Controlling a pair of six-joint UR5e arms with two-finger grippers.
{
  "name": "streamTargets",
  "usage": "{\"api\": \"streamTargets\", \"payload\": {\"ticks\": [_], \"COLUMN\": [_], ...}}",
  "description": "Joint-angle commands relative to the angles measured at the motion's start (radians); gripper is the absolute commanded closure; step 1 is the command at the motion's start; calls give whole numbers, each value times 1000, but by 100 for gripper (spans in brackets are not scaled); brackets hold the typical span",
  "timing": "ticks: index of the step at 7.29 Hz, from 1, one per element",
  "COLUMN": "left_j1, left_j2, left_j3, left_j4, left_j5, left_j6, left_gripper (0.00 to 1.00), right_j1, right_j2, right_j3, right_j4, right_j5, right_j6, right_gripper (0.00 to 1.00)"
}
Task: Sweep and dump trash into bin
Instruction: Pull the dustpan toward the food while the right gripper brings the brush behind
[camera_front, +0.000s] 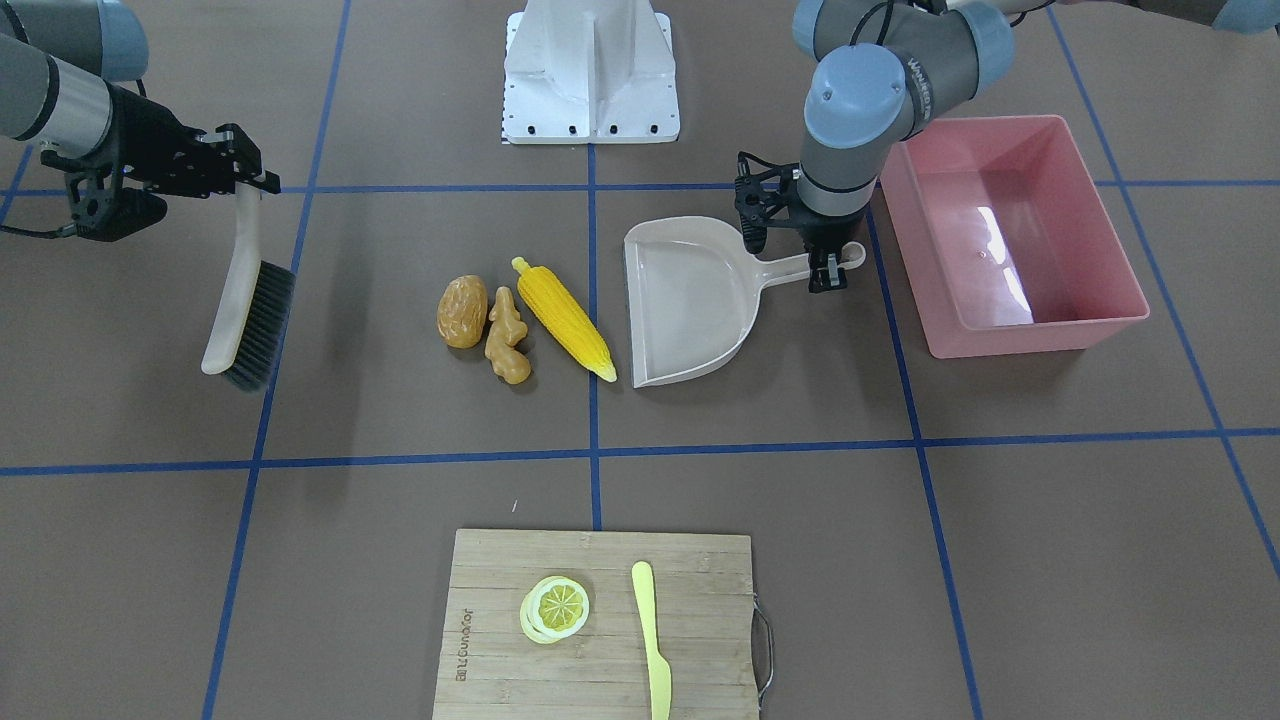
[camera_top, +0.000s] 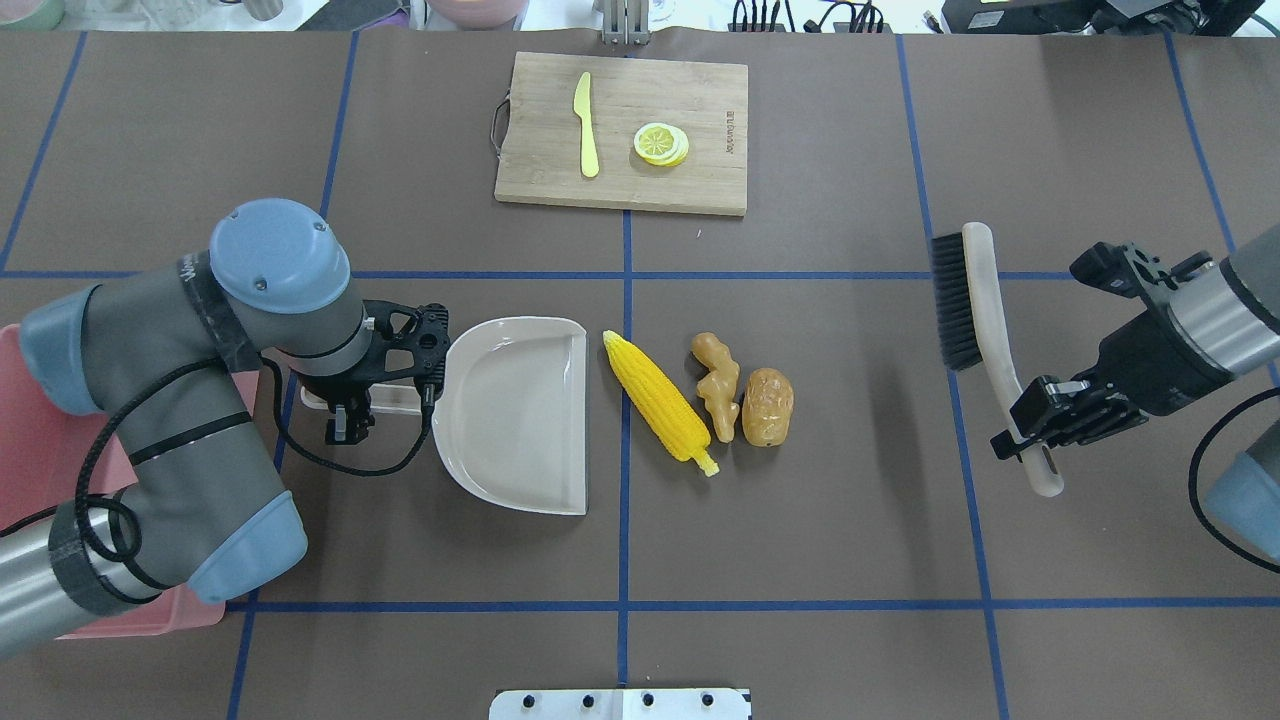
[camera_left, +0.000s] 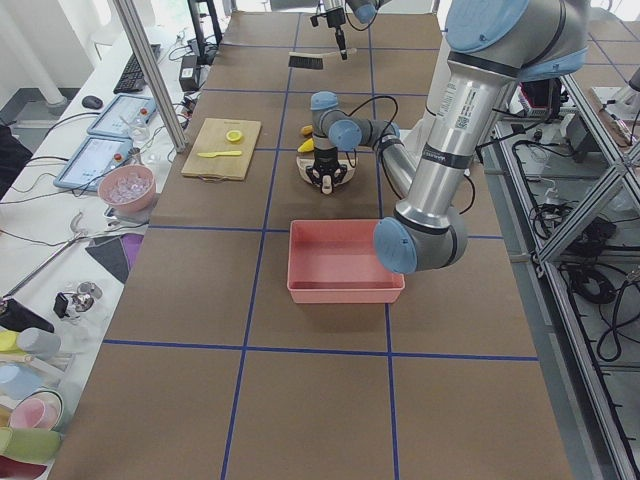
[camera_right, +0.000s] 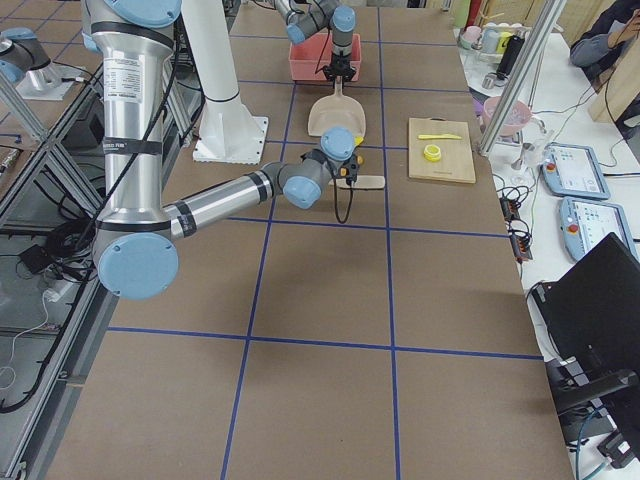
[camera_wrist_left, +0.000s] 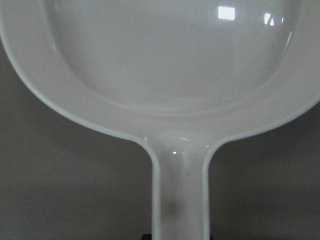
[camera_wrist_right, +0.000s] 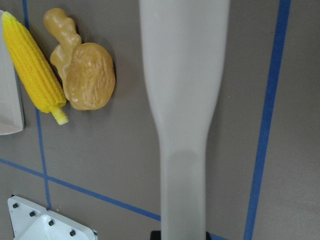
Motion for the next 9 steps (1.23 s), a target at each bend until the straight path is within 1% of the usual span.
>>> {"api": "streamTargets", "payload": {"ticks": [1, 2, 3, 4, 6, 9], "left_j1": [-15, -15, -15, -14, -14, -14], "left_j2": [-77, -118, -149, -154, -152, -144], "left_j3": [80, 122, 153, 154, 153, 150], "left_j4": [2, 0, -1, -1, -1, -1], "left_j5": [-14, -14, -14, -14, -14, -13], "left_j6": [24, 24, 24, 24, 24, 24], "left_gripper": [100, 100, 100, 100, 100, 100], "right_j1": [-135, -211, -274, -311, -307, -341], "right_j2": [15, 124, 164, 184, 181, 192], "right_j3": [-186, -208, -216, -218, -216, -221], "right_j4": [458, 484, 481, 479, 478, 476], "right_j5": [-73, -96, -124, -151, -156, -170], "right_j6": [339, 427, 445, 437, 434, 433], "right_gripper": [100, 100, 100, 100, 100, 100]}}
